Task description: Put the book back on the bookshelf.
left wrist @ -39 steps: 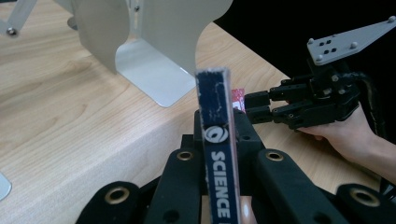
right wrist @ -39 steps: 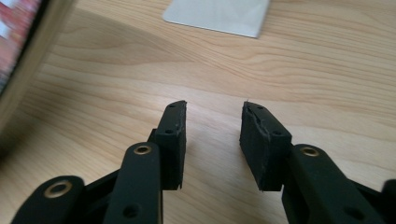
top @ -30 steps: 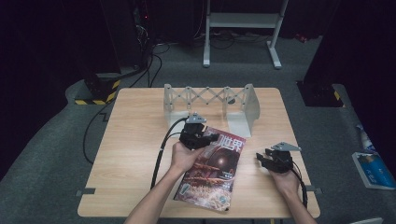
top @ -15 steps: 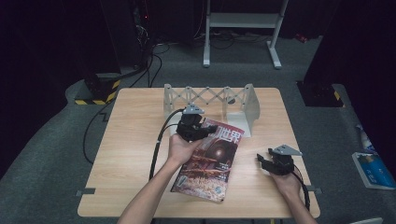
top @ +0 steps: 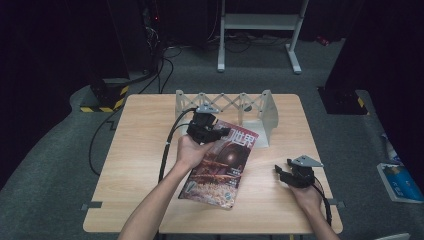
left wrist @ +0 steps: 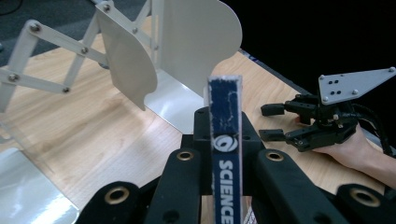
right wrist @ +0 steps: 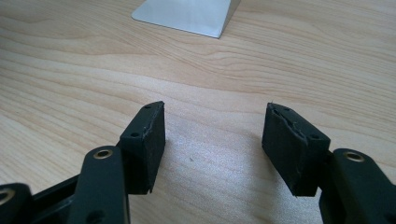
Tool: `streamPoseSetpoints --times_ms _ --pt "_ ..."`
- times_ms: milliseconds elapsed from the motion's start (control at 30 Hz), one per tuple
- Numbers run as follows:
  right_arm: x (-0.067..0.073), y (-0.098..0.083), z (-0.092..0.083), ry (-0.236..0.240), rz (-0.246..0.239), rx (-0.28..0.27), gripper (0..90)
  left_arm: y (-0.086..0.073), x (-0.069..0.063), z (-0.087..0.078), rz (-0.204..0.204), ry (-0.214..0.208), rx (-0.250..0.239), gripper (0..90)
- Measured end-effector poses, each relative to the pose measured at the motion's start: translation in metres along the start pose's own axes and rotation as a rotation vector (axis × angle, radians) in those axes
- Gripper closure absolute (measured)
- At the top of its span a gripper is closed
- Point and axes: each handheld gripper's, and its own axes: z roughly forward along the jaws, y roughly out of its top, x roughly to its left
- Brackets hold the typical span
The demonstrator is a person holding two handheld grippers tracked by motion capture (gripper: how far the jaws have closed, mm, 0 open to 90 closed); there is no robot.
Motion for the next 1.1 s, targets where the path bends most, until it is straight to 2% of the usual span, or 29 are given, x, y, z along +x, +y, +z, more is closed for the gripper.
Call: streamPoseSetpoints --times_ms 367,500,700,1100 --pt "0.000 0.000 0.000 -0.001 -0.002 0.000 39.8 0.016 0.008 -0.018 0.025 0.041 0.029 83.5" --pt "0.000 0.000 0.000 -0.001 -0.002 0.000 39.7 0.020 0.013 -0.024 0.022 0.058 0.035 83.5" --pt "0.000 0.000 0.000 -0.001 -0.002 0.000 39.8 0.023 0.023 -0.030 0.004 0.095 0.045 83.4" --pt "0.001 0.000 0.000 -0.001 -0.001 0.000 39.8 0.025 0.045 -0.051 -0.036 0.157 0.007 83.5"
